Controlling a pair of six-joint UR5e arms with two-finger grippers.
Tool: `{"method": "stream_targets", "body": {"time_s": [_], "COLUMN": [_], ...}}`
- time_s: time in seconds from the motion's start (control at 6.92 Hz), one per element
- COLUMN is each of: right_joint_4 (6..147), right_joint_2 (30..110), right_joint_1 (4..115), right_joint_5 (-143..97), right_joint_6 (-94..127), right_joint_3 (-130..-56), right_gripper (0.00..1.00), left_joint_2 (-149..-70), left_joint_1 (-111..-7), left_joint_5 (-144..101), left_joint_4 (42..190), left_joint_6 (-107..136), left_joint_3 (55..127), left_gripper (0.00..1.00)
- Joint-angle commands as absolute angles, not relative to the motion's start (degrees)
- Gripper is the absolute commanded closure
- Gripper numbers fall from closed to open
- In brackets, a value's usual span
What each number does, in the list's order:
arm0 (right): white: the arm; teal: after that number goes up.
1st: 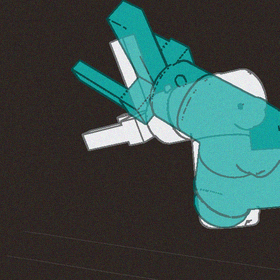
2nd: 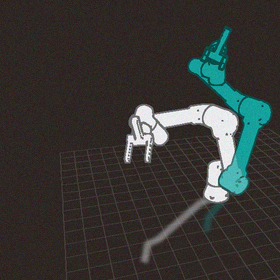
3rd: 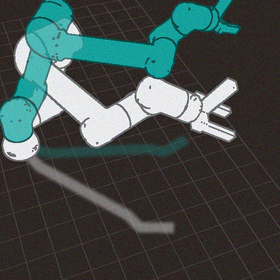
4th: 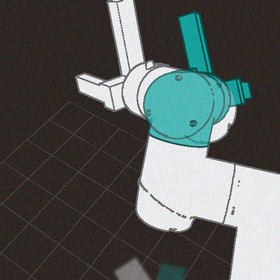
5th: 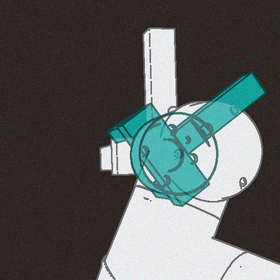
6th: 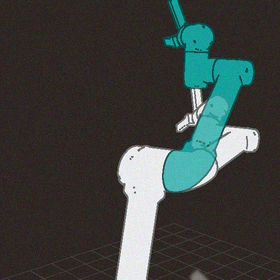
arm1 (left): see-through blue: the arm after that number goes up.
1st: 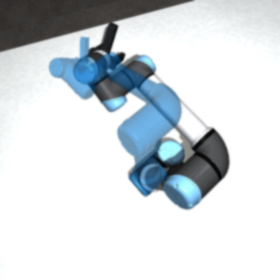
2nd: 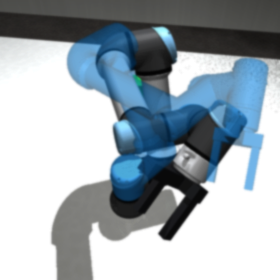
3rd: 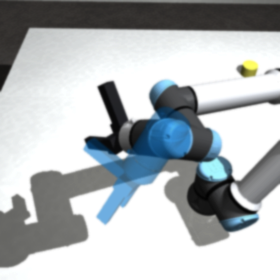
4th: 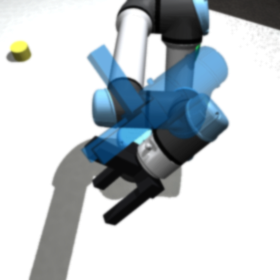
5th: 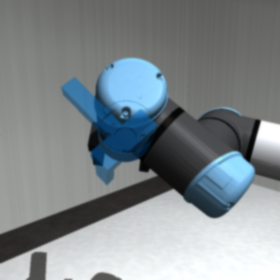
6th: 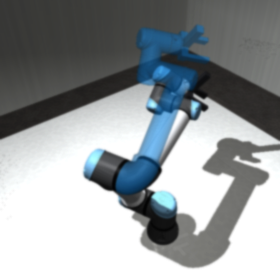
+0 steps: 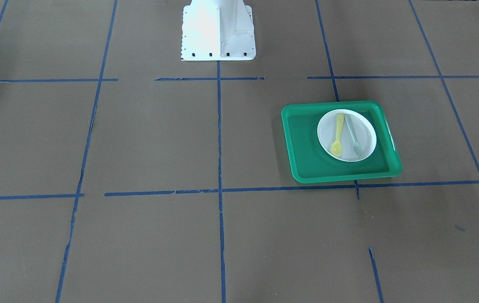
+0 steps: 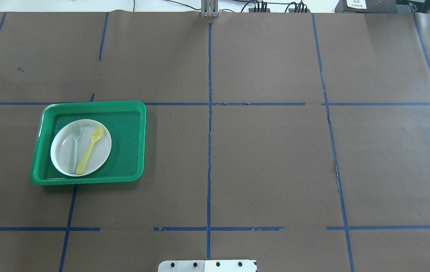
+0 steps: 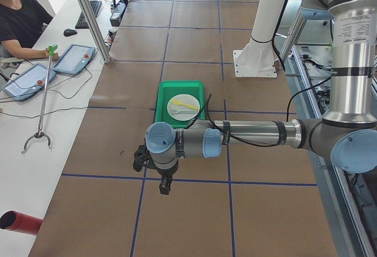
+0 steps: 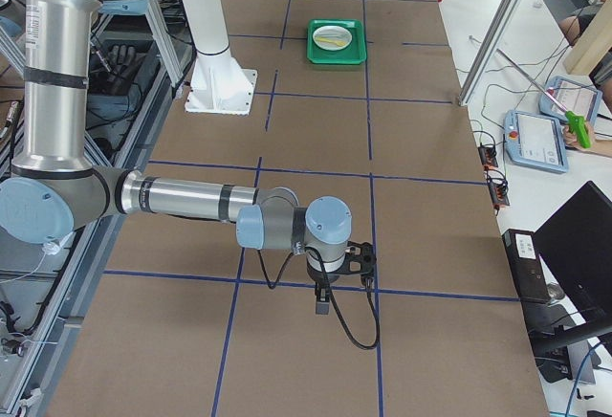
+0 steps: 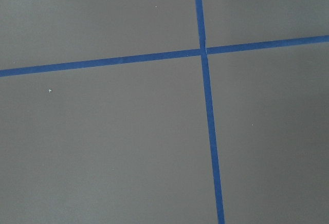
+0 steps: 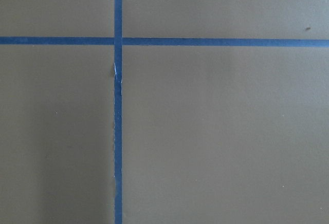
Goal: Place spoon
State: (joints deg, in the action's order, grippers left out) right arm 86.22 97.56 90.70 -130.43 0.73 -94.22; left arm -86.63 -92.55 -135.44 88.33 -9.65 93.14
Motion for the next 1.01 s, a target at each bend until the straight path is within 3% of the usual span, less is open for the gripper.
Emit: {"method": "stream_targets", "body": {"time_s": [0.0, 0.43, 0.58, 0.87], "right_joint_4": [86.2, 86.2, 86.1, 86.1], "right_joint_2": [97.6, 97.6, 97.6, 97.6], "right_joint_1": [90.7, 90.7, 90.7, 90.7], "right_joint_5": [-130.4, -130.4, -130.4, -130.4], "right_joint_6": [0.8, 0.8, 0.8, 0.8], "right_joint_3": [-94.2, -94.2, -94.2, -94.2], "right_gripper": [0.0, 0.0, 0.0, 0.0], "left_joint_2": [-87.4, -90.3, -90.9, -92.3], "left_joint_1": [-92.5, -92.5, -91.5, -78.4], "left_joint_5": [-135.4, -135.6, -135.4, -135.2], "left_joint_4": [88.3, 88.3, 88.3, 88.3], "left_joint_6": [-9.3, -9.0, -6.7, 15.4], "left_joint_3": [93.3, 94.0, 97.9, 107.7], "left_gripper": [0.0, 0.0, 0.0, 0.0]}}
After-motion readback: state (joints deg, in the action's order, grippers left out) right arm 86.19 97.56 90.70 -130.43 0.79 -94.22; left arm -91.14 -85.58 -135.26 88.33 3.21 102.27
